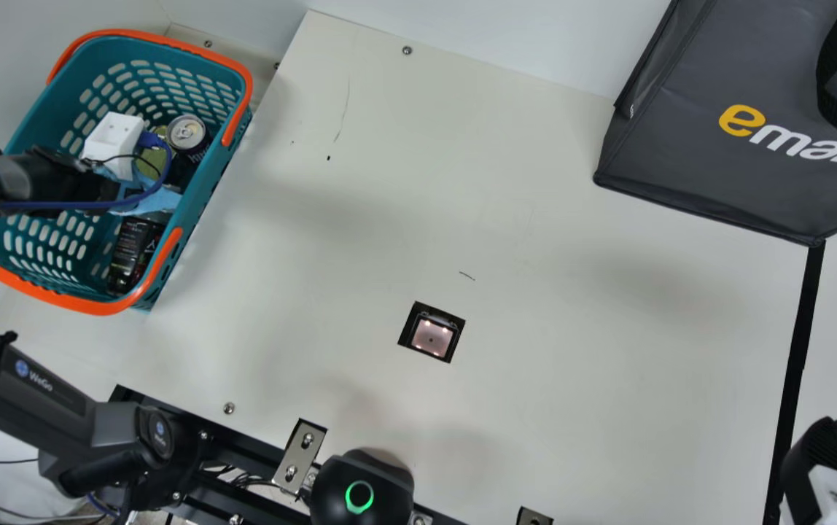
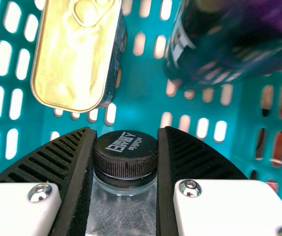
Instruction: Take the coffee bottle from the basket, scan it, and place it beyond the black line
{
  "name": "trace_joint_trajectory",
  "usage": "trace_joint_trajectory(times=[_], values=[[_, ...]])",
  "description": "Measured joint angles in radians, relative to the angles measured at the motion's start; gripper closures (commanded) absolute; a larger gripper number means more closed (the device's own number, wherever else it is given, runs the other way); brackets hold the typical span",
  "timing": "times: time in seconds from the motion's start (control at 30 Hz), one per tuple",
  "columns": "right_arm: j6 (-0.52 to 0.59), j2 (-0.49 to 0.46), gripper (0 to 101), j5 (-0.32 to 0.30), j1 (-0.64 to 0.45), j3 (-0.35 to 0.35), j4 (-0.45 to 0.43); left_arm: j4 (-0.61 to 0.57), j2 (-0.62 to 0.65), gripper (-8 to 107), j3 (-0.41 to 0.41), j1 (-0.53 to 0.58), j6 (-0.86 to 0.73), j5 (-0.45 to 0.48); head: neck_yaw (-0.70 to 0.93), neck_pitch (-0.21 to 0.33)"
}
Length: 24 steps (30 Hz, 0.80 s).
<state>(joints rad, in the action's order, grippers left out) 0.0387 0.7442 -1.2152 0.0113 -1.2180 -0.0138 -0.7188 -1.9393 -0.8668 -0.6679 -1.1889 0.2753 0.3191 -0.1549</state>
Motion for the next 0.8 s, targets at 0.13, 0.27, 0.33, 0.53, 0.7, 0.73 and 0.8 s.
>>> trace_joint_trajectory(times=[0.13, 0.27, 0.33, 0.53, 0.7, 0.73, 0.8], values=[[0.000, 0.000, 10, 0.001, 0.000, 0.000, 0.000, 0.015, 0.058, 89, 0.011, -0.007, 0.020, 0.032, -0.002, 0.000], [0.000, 0.000, 10, 0.000, 0.000, 0.000, 0.000, 0.023, 0.125, 89, 0.022, -0.019, 0.025, 0.068, 0.000, 0.000], [0.000, 0.000, 10, 0.000, 0.000, 0.000, 0.000, 0.027, 0.158, 89, 0.029, -0.026, 0.027, 0.084, 0.000, 0.000], [0.000, 0.000, 10, 0.000, 0.000, 0.000, 0.000, 0.050, 0.248, 89, 0.050, -0.057, 0.036, 0.141, 0.000, 0.000], [0.000, 0.000, 10, 0.000, 0.000, 0.000, 0.000, 0.078, 0.312, 89, 0.056, -0.086, 0.067, 0.197, 0.000, 0.000], [0.000, 0.000, 10, 0.000, 0.000, 0.000, 0.000, 0.085, 0.324, 89, 0.057, -0.094, 0.076, 0.208, 0.000, 0.000], [0.000, 0.000, 10, 0.000, 0.000, 0.000, 0.000, 0.096, 0.345, 89, 0.057, -0.107, 0.092, 0.228, 0.000, 0.000]])
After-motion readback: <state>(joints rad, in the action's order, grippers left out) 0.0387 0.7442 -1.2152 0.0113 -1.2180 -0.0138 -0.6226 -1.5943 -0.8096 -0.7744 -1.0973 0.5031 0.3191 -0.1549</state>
